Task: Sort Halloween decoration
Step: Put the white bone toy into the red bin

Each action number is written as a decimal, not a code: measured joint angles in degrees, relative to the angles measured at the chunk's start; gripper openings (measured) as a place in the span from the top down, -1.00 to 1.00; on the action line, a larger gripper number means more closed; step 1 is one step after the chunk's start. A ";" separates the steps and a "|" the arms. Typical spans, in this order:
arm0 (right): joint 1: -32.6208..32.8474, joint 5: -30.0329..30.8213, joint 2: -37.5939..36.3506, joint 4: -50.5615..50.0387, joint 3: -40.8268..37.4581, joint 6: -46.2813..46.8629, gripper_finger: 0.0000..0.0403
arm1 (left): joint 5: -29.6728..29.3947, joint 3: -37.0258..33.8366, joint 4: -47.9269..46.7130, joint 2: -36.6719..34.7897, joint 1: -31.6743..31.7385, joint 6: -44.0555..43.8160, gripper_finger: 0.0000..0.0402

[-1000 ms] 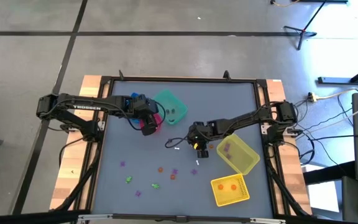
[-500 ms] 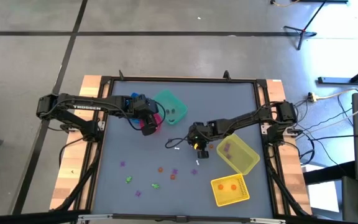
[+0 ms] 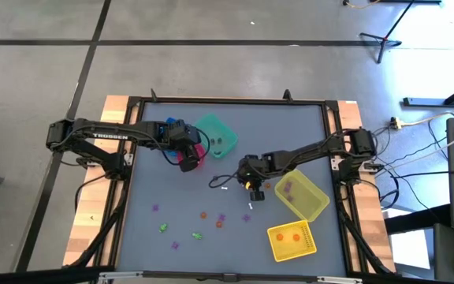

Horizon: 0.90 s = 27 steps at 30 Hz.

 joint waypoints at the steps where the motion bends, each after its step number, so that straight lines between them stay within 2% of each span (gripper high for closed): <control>1: 0.00 -0.10 0.06 -0.39 0.48 0.00 0.91 | 0.00 0.00 0.01 0.00 0.00 0.01 0.52; 14: -0.09 -1.00 0.24 1.94 7.34 -0.11 0.91 | -1.40 0.00 -0.01 -1.10 0.00 0.07 0.52; 21: -0.10 0.69 0.13 12.52 9.44 -0.25 0.91 | -1.64 0.02 -1.27 -7.74 -0.02 0.45 0.52; 27: -0.15 0.70 0.04 26.86 9.65 -3.51 0.91 | 0.07 0.02 -4.47 -15.56 -0.73 0.06 0.52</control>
